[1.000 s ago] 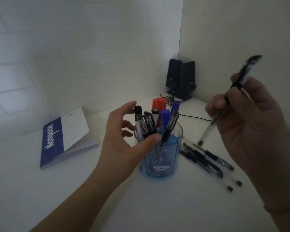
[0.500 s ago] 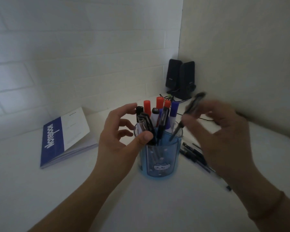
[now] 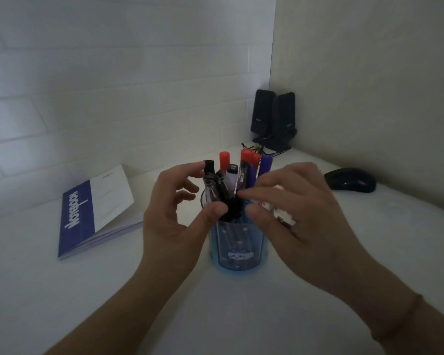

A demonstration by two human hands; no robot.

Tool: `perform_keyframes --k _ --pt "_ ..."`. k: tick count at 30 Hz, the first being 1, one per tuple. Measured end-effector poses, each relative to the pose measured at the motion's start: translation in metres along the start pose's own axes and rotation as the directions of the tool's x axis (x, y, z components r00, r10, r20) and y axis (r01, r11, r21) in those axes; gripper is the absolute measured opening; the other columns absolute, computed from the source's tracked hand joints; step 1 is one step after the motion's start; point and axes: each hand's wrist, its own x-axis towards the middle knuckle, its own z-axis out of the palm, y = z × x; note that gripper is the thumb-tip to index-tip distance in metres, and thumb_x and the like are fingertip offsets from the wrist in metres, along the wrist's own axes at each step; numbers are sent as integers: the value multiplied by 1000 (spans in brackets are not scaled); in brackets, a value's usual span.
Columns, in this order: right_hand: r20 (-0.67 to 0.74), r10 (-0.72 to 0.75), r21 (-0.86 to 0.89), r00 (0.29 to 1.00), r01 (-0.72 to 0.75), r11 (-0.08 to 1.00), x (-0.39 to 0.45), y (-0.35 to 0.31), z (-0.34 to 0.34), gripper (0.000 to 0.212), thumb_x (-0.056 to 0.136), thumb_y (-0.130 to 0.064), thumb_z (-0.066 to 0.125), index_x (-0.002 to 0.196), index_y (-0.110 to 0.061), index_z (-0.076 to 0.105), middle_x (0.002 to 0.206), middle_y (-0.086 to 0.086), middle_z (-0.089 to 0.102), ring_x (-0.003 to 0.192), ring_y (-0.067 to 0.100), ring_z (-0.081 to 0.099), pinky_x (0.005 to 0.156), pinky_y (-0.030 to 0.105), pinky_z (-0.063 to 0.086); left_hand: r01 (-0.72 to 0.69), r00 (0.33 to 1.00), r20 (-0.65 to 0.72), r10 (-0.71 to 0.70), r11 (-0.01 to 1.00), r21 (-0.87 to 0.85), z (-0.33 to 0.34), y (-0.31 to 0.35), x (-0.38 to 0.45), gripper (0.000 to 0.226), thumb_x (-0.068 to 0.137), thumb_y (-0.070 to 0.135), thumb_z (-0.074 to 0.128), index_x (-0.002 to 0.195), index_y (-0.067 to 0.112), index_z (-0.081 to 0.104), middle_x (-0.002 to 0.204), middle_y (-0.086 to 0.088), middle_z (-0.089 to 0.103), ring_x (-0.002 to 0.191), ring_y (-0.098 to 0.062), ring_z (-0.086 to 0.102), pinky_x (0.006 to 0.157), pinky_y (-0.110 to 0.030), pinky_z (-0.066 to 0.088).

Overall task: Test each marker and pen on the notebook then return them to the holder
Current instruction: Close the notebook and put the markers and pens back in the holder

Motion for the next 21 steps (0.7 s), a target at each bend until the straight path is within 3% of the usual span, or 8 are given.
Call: perform_keyframes --k 4,6,7,9,10,12,18,21 --pt "-113 237 142 965 -220 965 6 27 -18 11 87 -31 62 97 -30 67 79 -20 60 70 6 51 67 16 39 15 1000 10 -16 999 44 2 2 -2 47 80 48 64 123 35 48 112 6 56 98 -21 56 83 -31 49" --pt "30 395 -28 918 -394 919 6 51 -22 10 86 -28 63 94 -31 67 76 -21 58 63 3 49 64 17 39 26 1000 6 -26 999 38 4 4 -3 45 84 44 59 126 33 47 113 10 55 99 -21 56 82 -30 49" --pt "172 466 -176 868 -439 881 3 63 -22 12 87 -30 62 98 -31 67 80 -19 60 65 0 50 67 20 41 23 1000 2 -23 999 29 4 5 -3 43 86 40 55 127 30 46 113 9 55 99 -20 56 82 -30 49" --pt "436 591 -370 679 -463 805 -2 78 -21 15 87 -34 63 99 -28 69 90 -11 67 74 3 56 77 26 48 -4 1000 -5 4 1000 27 4 6 -3 39 89 34 48 127 26 44 113 3 55 97 -16 56 82 -25 48" --pt "508 624 -405 593 -475 781 -3 81 -19 10 86 -35 65 90 -28 71 89 -6 69 76 8 60 79 29 51 -15 1000 -7 16 999 29 4 7 -3 39 89 32 46 127 24 43 113 0 55 97 -14 56 82 -22 46" --pt "550 657 -450 516 -479 754 -5 82 -17 19 83 -34 68 65 -28 67 76 -2 69 72 13 63 74 32 54 -23 1000 -4 23 999 31 4 7 -3 38 90 30 45 127 24 43 114 -1 55 97 -12 56 83 -18 46" --pt "458 728 -575 510 -454 681 -10 81 -8 11 81 -30 65 81 -19 67 80 -1 66 70 16 63 66 29 54 13 999 31 -14 999 31 2 7 -5 46 85 32 50 130 26 41 117 6 52 101 -23 54 83 -34 50" --pt "378 711 -506 593 -511 695 -8 81 -9 14 89 -32 56 83 -20 59 83 0 64 74 19 61 67 31 51 22 998 55 -24 999 38 1 6 -6 54 79 30 59 130 29 41 117 12 50 102 -23 54 84 -32 50"
